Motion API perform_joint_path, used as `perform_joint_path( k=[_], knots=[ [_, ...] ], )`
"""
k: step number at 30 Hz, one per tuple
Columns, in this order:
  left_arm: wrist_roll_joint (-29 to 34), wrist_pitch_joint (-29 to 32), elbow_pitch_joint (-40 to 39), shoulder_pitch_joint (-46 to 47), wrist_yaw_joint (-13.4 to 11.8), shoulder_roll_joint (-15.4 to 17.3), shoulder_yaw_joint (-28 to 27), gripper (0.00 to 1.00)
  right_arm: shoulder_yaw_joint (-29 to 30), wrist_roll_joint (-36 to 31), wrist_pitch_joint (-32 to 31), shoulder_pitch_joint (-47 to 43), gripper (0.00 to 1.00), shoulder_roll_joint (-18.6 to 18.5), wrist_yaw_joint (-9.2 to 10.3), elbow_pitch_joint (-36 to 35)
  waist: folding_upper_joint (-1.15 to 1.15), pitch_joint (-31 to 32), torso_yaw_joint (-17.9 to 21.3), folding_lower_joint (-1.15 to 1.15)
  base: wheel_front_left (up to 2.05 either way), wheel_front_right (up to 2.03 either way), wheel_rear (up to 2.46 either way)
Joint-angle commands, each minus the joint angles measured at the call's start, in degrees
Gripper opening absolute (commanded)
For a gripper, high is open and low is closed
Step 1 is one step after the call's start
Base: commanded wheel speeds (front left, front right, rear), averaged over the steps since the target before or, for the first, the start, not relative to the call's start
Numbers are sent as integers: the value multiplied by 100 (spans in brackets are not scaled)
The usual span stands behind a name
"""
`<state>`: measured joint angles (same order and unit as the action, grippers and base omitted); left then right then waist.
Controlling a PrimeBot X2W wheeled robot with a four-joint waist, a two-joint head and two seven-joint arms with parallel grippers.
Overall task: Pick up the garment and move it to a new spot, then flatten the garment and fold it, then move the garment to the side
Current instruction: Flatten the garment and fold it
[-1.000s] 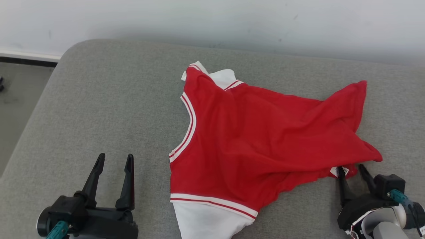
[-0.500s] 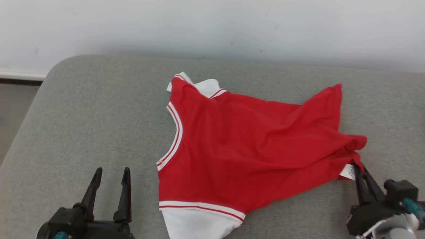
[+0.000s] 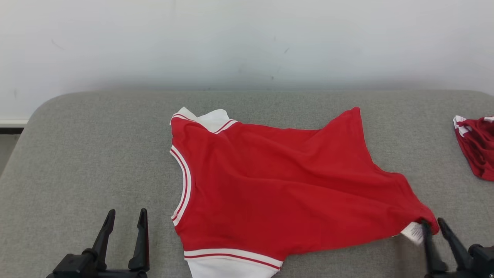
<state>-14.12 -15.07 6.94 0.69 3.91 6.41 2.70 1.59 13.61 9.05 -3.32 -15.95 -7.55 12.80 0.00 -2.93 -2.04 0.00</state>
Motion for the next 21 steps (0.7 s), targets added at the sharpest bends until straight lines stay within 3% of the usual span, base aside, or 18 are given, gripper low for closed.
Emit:
perform_joint_path(
  k=[1, 21],
  knots=[
    [15, -10, 11, -72, 4, 18, -34, 100, 30, -57, 19, -33, 100, 110, 16, -155, 0, 43, 25, 0, 0, 0, 0],
    [22, -10, -228, -361, -141, 63, -350, 100, 56, -493, 499, 68, 100, 765, 16, -1114, 0, 366, -87, 0, 0, 0, 0]
  ],
)
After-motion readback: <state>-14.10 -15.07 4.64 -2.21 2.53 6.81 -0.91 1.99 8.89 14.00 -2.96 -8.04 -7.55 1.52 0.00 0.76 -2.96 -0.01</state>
